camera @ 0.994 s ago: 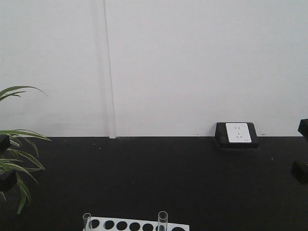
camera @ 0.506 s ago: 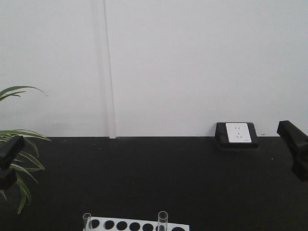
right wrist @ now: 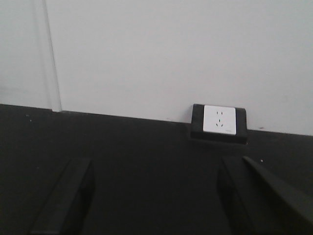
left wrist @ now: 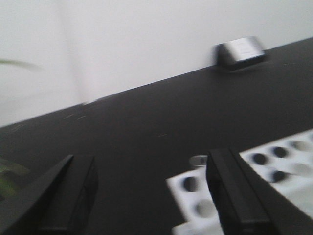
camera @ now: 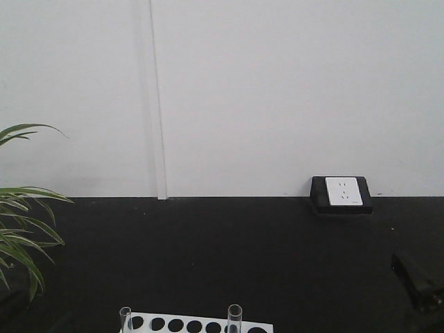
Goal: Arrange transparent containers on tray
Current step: 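Lower the left gripper onto a clear glass tube in the rack and close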
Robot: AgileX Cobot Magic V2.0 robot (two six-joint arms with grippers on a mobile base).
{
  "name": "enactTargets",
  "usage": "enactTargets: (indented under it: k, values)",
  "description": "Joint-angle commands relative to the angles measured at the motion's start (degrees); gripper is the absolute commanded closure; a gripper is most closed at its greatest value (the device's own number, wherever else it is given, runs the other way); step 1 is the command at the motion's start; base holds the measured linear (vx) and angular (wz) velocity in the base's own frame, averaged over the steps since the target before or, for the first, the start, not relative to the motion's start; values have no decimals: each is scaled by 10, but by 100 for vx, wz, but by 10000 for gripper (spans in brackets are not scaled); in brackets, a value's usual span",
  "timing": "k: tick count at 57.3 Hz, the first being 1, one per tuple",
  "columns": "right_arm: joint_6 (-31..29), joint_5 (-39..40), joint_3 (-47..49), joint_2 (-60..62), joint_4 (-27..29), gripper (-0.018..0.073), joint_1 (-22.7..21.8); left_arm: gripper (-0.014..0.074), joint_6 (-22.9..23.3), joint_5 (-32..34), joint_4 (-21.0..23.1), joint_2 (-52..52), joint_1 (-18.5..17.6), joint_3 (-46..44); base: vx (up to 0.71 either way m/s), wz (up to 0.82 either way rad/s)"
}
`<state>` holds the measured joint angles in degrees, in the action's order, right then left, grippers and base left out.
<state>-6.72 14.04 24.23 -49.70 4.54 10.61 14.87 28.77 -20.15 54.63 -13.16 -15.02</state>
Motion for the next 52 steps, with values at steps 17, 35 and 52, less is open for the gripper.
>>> enactTargets:
  k: [17,35,52]
  values:
    - [10,147,-32,4,-7,48,-2,11,64,180,-122,137,-13,-49,0,0]
    - [7,156,-32,4,-7,48,-2,11,64,246,-122,298,-13,-135,0,0]
    - [7,160,-32,4,-7,48,-2,106,63,325,-123,377,-13,-133,0,0]
